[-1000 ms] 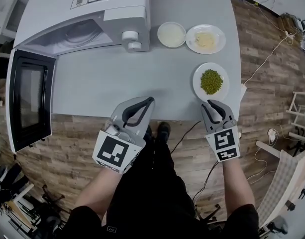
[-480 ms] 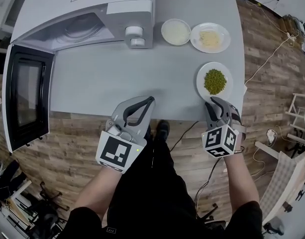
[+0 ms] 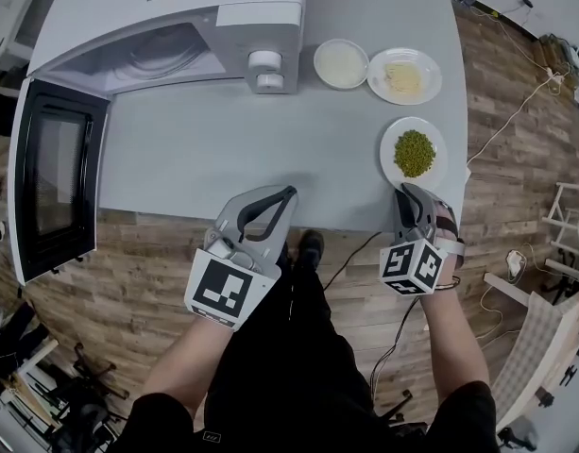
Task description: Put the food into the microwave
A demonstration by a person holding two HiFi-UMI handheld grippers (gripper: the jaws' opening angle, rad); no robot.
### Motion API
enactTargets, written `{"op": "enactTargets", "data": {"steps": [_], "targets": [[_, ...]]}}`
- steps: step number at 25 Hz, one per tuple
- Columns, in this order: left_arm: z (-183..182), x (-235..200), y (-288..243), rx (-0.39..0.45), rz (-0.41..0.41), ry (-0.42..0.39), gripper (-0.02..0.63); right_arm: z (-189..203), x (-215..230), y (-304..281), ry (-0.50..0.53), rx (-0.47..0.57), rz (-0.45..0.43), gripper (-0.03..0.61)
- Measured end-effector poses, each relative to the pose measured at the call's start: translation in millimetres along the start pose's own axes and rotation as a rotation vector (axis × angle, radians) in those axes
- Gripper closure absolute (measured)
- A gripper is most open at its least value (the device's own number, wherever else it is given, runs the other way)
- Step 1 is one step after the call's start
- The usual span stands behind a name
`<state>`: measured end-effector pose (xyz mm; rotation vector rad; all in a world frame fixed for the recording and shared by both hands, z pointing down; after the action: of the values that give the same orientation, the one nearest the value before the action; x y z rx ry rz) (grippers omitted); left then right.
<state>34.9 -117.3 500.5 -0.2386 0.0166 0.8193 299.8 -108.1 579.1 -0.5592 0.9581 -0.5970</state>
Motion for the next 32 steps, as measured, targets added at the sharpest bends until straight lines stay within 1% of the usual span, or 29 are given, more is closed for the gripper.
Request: {"op": "enactTargets", "data": {"steps": [2,4,8,12,17,20,26,32], "targets": [[1,1,1,-0.003,0.0,0.008,0.604,-1,-5,-1,0.072,-0.008,0.037,0.54],[2,1,1,-0.006,0.001,0.012,0.604,-3,-8,-2,0.1,-0.015,0.055,0.54],[1,2,3,-0.007,0.01,0.009,0.604,-5,-6,2,0.015,-0.006,0.013,0.532],[-1,5,5,-0.004,0.016,0.014,0.604,-6,-17,12,0.026,-0.008,-0.016,0.532],[-3,6,7,-0.002,0.024,0.012,0.604,-7,-22,21,0.099,-0.013,0.01,0.537],[-4,6,8,-0.003,0.026,0.011,0.604,-10,-21,24,0.123,-0.003,0.034,0.541],[-8,10,7,-0.003,0.032,0.008,0.604,-14,-15,33,0.137,0.009,0.071,0.549],[-24,13,7,0.011,0.032,-0.002,0.604,-20,2,43,0.097,0.032,0.087,0.554]]}}
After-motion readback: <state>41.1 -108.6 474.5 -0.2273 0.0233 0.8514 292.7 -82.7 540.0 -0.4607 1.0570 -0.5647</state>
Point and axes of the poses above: the fingertips, and each gripper's own axes: y backward along the fingers, x to its right, z out of its underside, the point moved 10 cm from there along y, backward along the fingers, and after that the axes turned 11 degrees about x, right-handed, at the moved point
